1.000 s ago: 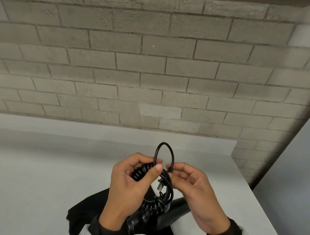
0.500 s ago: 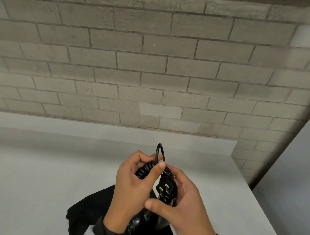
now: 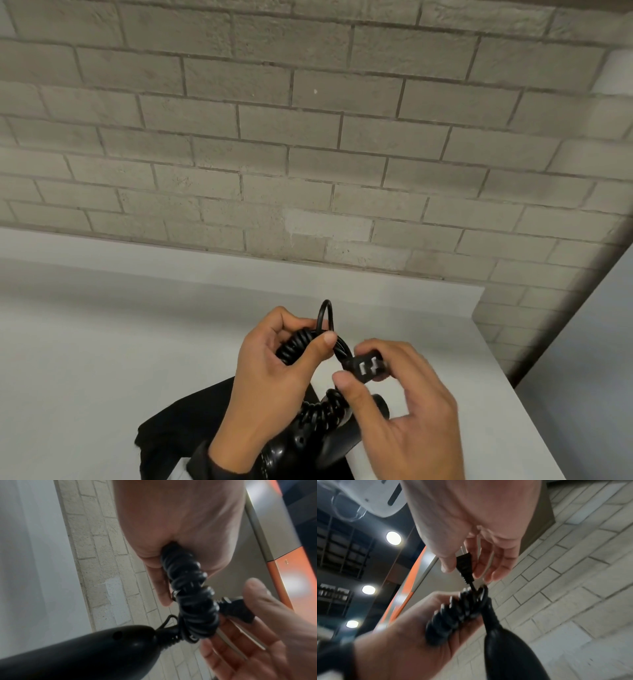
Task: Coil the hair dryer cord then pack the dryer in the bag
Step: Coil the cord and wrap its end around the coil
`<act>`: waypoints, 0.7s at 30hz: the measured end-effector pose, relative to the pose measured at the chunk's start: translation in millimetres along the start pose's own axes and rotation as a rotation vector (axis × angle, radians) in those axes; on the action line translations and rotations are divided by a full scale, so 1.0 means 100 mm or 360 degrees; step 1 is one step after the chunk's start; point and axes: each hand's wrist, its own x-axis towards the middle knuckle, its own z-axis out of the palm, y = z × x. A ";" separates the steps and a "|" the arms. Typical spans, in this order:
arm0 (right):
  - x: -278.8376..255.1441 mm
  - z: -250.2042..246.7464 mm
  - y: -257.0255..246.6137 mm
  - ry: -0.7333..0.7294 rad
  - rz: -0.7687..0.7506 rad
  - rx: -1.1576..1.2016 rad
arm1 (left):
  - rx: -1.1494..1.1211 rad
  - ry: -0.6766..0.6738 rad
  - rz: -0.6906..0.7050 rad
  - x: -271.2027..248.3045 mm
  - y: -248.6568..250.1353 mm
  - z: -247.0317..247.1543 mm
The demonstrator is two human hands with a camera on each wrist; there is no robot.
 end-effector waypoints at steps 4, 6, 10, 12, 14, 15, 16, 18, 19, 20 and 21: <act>0.19 -0.15 -0.02 -0.0106 0.0357 0.0666 | -0.0101 -0.0047 -0.0071 -0.01 0.00 0.02; 0.28 -0.21 0.00 -0.0177 0.0466 0.0853 | -0.0135 -0.0078 -0.0124 -0.01 -0.01 0.02; 0.42 -0.27 0.01 -0.0332 0.0578 0.1067 | -0.0206 -0.0213 -0.0191 -0.02 0.01 0.01; 0.51 -0.28 -0.02 -0.0411 0.0574 0.1110 | -0.0225 -0.0324 -0.0182 -0.04 0.04 0.01; 0.60 -0.28 -0.06 -0.0469 0.0568 0.1103 | -0.0182 -0.0420 -0.0101 -0.05 0.05 0.00; 0.65 -0.27 -0.07 -0.0492 0.0566 0.1094 | -0.0135 -0.0441 -0.0039 -0.05 0.05 -0.01; 0.69 -0.27 -0.08 -0.0506 0.0567 0.1086 | -0.0073 -0.0443 0.0026 -0.05 0.05 -0.02; 0.78 -0.26 -0.11 -0.0502 0.0583 0.1081 | 0.0081 -0.0422 0.0155 -0.06 0.05 -0.05; 0.82 -0.26 -0.12 -0.0496 0.0593 0.1076 | 0.0152 -0.0415 0.0209 -0.07 0.05 -0.05; 0.85 -0.25 -0.13 -0.0492 0.0604 0.1065 | 0.0196 -0.0412 0.0241 -0.07 0.04 -0.06; 0.87 -0.23 -0.14 -0.0489 0.0611 0.1055 | 0.0201 -0.0419 0.0247 -0.07 0.03 -0.06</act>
